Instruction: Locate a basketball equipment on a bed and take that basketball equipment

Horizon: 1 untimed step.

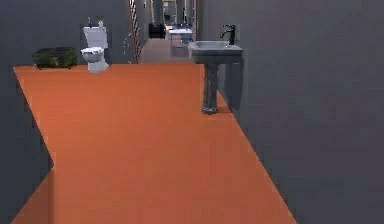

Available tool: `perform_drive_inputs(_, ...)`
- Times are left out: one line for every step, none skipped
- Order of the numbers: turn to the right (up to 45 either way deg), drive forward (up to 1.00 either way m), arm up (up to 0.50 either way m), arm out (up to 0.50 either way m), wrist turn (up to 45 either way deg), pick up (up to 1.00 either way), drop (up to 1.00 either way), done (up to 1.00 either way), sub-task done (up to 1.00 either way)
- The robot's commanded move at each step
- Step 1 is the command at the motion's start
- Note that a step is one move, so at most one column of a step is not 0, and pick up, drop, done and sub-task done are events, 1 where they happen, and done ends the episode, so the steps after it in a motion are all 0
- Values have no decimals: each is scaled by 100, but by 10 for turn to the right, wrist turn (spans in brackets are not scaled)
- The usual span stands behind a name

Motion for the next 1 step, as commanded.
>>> perform_drive_inputs(450,0,0,0,0,0,0,0,0)
